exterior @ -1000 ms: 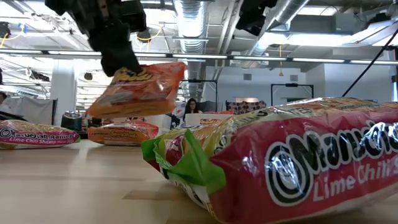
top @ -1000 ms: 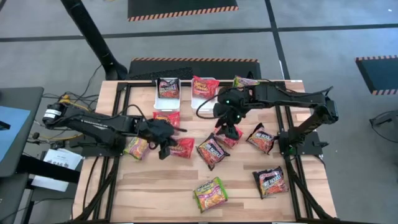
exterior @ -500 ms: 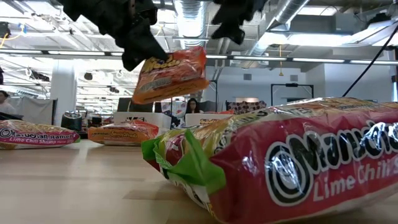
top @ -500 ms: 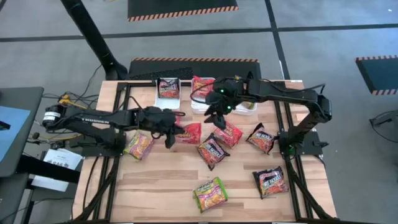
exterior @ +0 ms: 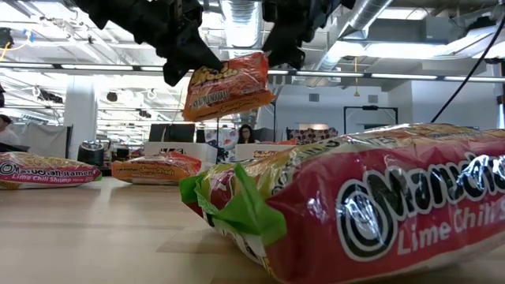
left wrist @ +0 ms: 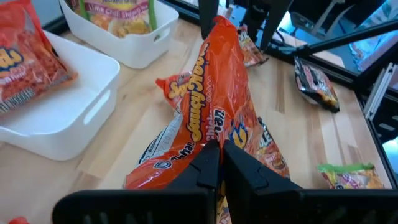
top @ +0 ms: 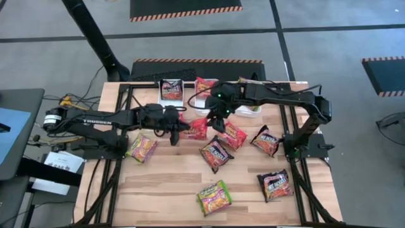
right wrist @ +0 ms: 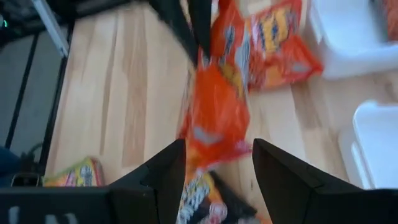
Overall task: Sort Maruchan noodles
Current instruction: Put the orange noodle pack into the middle white bin
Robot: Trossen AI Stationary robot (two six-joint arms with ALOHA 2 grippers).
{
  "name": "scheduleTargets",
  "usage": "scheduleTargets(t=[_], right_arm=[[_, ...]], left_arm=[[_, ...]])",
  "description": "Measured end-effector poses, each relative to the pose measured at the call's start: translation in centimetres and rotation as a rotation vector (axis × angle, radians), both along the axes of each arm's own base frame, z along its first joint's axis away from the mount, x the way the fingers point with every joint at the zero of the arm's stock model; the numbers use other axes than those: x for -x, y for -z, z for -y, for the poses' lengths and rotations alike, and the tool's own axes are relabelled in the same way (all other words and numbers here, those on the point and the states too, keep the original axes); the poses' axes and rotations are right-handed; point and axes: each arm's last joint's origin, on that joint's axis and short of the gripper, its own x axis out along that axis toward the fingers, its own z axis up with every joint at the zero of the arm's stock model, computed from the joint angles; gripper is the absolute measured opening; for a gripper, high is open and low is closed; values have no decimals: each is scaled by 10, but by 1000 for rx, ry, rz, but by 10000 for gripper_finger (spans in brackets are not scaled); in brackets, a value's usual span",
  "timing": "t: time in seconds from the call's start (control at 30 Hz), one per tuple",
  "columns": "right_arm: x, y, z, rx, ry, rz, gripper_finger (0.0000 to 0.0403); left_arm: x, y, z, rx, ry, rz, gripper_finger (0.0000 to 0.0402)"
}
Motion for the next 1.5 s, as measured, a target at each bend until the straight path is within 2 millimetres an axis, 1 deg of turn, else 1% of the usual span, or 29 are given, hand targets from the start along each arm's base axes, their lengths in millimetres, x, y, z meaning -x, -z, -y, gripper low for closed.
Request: scheduleTargets(t=[0.17, 0.23, 0.33, 0.4, 0.53, 0.6, 0.67, 0.83, 0.87, 0.9, 1.07, 1.17, 1.33, 1.5], right_arm=[[-5, 3, 2, -23, 36, 11, 210], [-11, 5, 2, -20, 35, 33, 210], [-14, 13, 0, -49, 54, -3, 210], [-20, 14, -2, -53, 56, 25, 210], [-21, 18, -1, -70, 82, 2, 195], [-23, 20, -1, -72, 85, -3, 174], [-23, 21, 0, -73, 86, -7, 143], [-23, 21, -1, -73, 85, -5, 40], [-23, 21, -1, -72, 85, -4, 22], [-23, 21, -1, -72, 84, -4, 13], [-23, 21, 0, -71, 86, -5, 12], [-22, 21, 1, -72, 90, -9, 6], [-21, 21, 8, -69, 104, -8, 5], [-18, 22, 18, -59, 121, -11, 4]], left_arm=[[0, -1, -2, -1, -8, 8, 0], [0, -1, -2, -2, -8, 13, 0], [-1, -2, -2, -4, -10, 25, 0], [-1, -3, -2, -7, -13, 36, 0], [-1, -5, -2, -9, -15, 54, 0], [-1, -5, -3, -10, -19, 53, 0], [-1, -5, -3, -13, -30, 52, 0], [-1, -5, -8, -4, -66, 59, 0], [-1, -6, -9, 4, -75, 62, 0], [0, -6, -11, 13, -84, 64, 0], [1, -6, -17, 33, -90, 66, 2], [1, -6, -21, 48, -65, 68, 12], [2, -8, -27, 91, -28, 100, 53], [3, -14, -39, 145, -91, 183, 100]])
